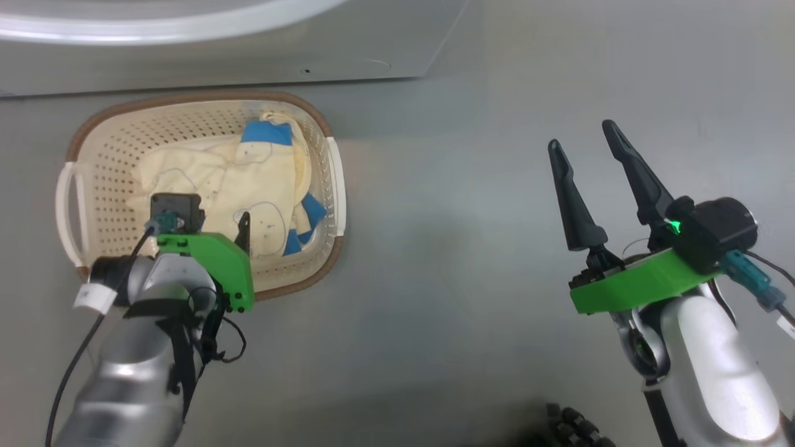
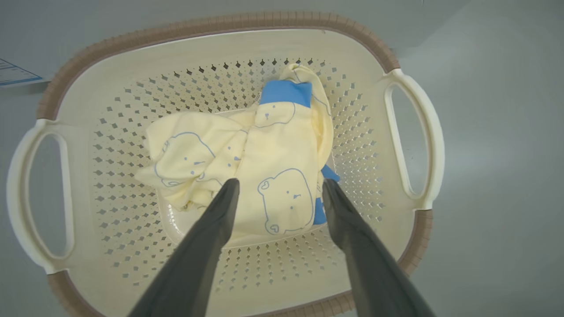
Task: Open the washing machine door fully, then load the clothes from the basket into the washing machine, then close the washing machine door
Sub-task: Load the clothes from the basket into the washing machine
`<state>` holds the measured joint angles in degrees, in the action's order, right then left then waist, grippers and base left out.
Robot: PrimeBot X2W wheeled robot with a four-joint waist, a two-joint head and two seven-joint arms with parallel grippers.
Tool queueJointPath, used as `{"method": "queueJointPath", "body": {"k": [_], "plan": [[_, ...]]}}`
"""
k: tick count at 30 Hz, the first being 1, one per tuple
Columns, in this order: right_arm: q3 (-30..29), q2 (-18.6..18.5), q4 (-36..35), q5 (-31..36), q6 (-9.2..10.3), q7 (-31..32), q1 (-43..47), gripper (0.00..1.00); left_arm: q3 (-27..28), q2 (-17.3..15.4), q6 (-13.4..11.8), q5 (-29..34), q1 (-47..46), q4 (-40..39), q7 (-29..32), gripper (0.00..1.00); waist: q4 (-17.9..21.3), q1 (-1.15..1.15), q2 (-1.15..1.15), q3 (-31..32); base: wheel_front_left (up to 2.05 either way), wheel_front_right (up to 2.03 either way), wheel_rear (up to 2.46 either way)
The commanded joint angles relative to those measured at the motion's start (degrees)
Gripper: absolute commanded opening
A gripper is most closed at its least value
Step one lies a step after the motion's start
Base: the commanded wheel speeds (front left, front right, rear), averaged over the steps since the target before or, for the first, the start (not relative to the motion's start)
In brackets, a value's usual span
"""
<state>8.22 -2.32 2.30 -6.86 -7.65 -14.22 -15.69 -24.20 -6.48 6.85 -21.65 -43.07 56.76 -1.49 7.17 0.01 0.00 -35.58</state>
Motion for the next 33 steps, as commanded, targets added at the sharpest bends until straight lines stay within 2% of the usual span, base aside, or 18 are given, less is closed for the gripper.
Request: {"method": "queueJointPath", "body": {"k": [1, 10, 20, 33], "plan": [[1.5, -0.6, -1.3, -0.8, 0.16, -0.7, -0.5, 1.0, 1.2, -2.0, 0.1, -0.6, -1.2, 0.3, -0.4, 1.0, 2.4, -0.01, 0.0, -3.5, 0.0, 0.0, 0.0], [3.1, -0.6, -2.2, -2.9, 0.16, -0.8, -3.9, 1.0, 1.4, -4.9, 0.6, -3.2, -8.3, 7.9, 0.7, 1.0, 6.1, -0.01, 0.0, -11.2, 0.0, 0.0, 0.0], [4.1, -0.6, -3.2, -4.8, 0.16, -0.8, -6.4, 1.0, 1.1, -9.5, 0.6, -4.0, -15.3, 11.9, 0.7, 1.0, 9.2, -0.01, 0.0, -18.8, 0.0, 0.0, 0.0], [5.8, -0.6, -2.7, -6.6, 0.16, -0.8, -7.8, 1.0, -2.3, -11.7, 0.6, -6.8, -18.9, 12.4, 5.6, 1.0, 11.2, -0.01, 0.0, -22.3, 0.0, 0.0, 0.0]]}}
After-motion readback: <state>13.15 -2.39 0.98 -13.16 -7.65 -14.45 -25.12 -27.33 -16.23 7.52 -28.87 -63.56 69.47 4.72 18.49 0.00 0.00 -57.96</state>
